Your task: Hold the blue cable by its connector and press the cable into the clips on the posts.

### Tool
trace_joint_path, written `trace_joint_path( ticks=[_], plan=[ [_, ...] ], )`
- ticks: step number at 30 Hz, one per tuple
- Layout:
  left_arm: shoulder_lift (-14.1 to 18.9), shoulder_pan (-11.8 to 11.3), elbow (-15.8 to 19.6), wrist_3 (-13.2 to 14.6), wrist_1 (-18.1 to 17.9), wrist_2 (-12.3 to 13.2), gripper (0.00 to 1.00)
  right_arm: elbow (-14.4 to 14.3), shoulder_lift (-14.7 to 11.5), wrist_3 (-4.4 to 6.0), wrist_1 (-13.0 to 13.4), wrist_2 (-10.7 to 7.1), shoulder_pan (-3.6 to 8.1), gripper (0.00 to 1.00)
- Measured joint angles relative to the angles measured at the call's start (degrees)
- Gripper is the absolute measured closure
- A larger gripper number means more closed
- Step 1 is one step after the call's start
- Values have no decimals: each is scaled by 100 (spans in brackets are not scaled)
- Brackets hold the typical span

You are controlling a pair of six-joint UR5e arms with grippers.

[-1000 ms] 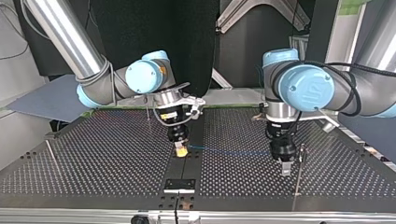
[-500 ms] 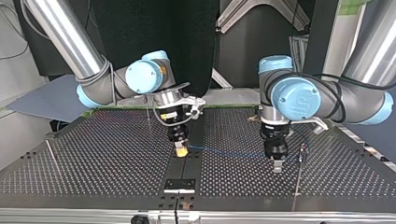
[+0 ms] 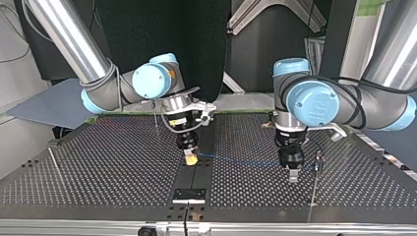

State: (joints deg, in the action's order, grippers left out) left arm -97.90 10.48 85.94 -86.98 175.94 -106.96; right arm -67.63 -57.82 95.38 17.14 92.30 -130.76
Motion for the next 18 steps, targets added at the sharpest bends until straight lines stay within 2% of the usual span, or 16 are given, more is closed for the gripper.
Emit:
trace_joint_path(
  ticks=[7, 8, 9, 10, 12, 13, 14, 15, 16, 18],
  plan=[
    [85, 1, 1, -16, -14, 165, 0, 0, 0, -1, -7, -1, -3, 100],
    [94, 5, 2, -14, -15, 173, 4, 1, 0, -1, -7, -1, -3, 100],
    [100, 9, 1, -15, -17, 178, 14, 1, 0, -1, -7, -1, -4, 100],
    [106, 15, 2, -19, -19, 183, 14, 1, 1, -1, -8, -1, -3, 100],
    [109, 21, 2, -28, -21, 184, 47, 1, 1, -1, -8, -1, -3, 100],
    [109, 25, 3, -32, -22, 181, 47, 1, 1, -1, -8, -1, -4, 100],
    [109, 28, 3, -33, -23, 181, 60, 1, 1, -1, -8, -1, -4, 100],
    [109, 32, 4, -33, -23, 179, 79, 1, 1, 0, -8, -1, -4, 100],
    [109, 37, 3, -35, -23, 176, 79, 0, 1, 0, -8, -1, -4, 100],
    [111, 43, 4, -36, -23, 175, 100, 0, 1, 0, -9, -1, -4, 100]
  ],
)
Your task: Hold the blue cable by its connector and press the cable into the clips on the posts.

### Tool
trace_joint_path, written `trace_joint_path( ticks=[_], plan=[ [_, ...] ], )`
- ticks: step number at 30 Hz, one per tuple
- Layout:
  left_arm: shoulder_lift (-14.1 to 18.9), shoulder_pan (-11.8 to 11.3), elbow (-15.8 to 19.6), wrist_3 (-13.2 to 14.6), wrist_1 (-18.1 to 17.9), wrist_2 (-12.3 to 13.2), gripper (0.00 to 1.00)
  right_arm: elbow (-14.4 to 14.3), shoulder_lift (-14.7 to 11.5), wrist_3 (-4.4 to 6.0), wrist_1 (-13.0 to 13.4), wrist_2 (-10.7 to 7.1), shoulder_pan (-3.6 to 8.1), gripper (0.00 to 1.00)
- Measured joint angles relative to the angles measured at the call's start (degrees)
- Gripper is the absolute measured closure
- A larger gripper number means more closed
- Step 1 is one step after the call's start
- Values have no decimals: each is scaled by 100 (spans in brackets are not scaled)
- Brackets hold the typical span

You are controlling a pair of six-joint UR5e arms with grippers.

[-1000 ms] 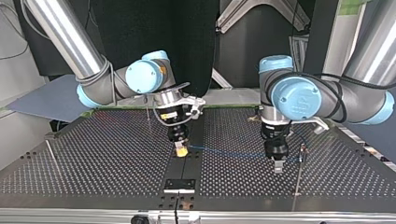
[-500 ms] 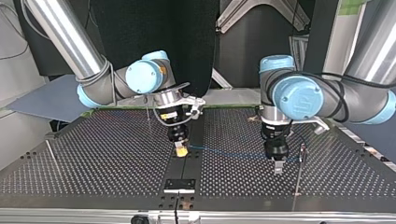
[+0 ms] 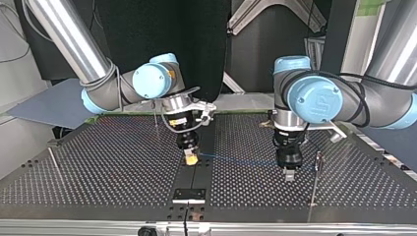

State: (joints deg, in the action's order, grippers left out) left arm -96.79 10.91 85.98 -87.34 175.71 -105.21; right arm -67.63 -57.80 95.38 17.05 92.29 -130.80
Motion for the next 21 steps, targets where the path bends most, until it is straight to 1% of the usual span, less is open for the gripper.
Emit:
trace_joint_path(
  ticks=[11, 17, 21],
  plan=[
    [0, 50, 3, 34, -1, 40, 100, -1, 1, -8, -7, 0, -26, 100],
    [-1, 52, 4, -165, 6, 20, 100, -2, 1, -8, -8, 0, -28, 100],
    [-1, 51, 5, -265, 2, 14, 100, -38, 2, -9, -7, 40, -10, 100]
  ],
)
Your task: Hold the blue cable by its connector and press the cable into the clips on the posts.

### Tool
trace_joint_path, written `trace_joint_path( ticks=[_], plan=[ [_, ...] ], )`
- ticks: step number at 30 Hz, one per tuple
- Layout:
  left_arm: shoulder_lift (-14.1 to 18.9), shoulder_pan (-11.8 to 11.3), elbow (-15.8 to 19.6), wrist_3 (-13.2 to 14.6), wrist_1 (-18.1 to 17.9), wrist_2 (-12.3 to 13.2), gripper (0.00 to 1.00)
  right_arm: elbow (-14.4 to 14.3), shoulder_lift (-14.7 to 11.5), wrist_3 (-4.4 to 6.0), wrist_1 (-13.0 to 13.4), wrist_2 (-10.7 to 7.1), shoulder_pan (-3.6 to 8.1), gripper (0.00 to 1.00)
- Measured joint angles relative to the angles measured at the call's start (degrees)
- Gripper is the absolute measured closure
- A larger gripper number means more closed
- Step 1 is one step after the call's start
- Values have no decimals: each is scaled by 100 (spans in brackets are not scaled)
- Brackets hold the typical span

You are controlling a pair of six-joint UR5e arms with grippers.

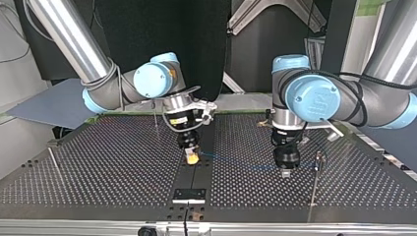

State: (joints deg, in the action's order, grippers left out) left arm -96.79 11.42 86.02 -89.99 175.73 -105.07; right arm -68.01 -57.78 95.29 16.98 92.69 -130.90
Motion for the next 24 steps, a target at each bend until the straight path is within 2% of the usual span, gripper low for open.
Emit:
trace_joint_path(
  ticks=[9, 18, 24],
  plan=[
    [-1, 24, 92, -129, -38, 6, 100, -93, 7, 0, 6, 89, 35, 100],
    [-3, 123, 421, -152, -408, 35, 100, -224, 11, 0, 17, 115, 37, 100],
    [-13, 187, 505, -139, -612, -60, 100, -406, 15, 0, 31, 131, 39, 100]
  ],
)
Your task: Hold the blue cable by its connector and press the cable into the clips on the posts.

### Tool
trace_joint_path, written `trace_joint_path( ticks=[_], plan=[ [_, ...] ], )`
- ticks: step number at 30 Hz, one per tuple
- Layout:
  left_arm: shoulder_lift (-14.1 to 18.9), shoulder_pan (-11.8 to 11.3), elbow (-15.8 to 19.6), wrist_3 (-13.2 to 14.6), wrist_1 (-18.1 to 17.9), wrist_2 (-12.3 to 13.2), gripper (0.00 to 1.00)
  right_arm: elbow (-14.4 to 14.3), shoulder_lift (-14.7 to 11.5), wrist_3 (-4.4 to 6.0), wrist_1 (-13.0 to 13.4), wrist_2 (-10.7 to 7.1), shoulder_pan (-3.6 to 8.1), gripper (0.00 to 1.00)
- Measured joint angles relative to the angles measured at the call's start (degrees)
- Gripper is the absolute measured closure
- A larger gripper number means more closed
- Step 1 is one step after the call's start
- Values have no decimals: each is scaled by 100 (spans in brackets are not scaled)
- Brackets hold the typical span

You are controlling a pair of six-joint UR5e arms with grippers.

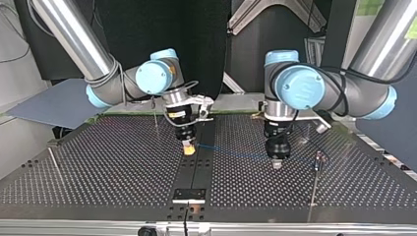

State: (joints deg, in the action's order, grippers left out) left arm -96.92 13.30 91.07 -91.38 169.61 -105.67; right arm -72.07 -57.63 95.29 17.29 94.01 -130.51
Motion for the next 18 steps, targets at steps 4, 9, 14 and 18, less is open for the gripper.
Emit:
trace_joint_path(
  ticks=[4, 9, 14, 18],
  plan=[
    [-75, 54, 116, 7, -81, -35, 100, -110, 1, 0, 2, -4, 1, 100],
    [-268, 160, 250, 20, -148, -53, 100, -271, 3, 1, 2, -11, -4, 100],
    [-382, 232, 473, -32, -348, -155, 100, -463, 6, -11, 10, 13, 0, 100],
    [-419, 256, 661, -69, -533, -206, 100, -631, 9, -32, 21, 46, -8, 100]
  ],
)
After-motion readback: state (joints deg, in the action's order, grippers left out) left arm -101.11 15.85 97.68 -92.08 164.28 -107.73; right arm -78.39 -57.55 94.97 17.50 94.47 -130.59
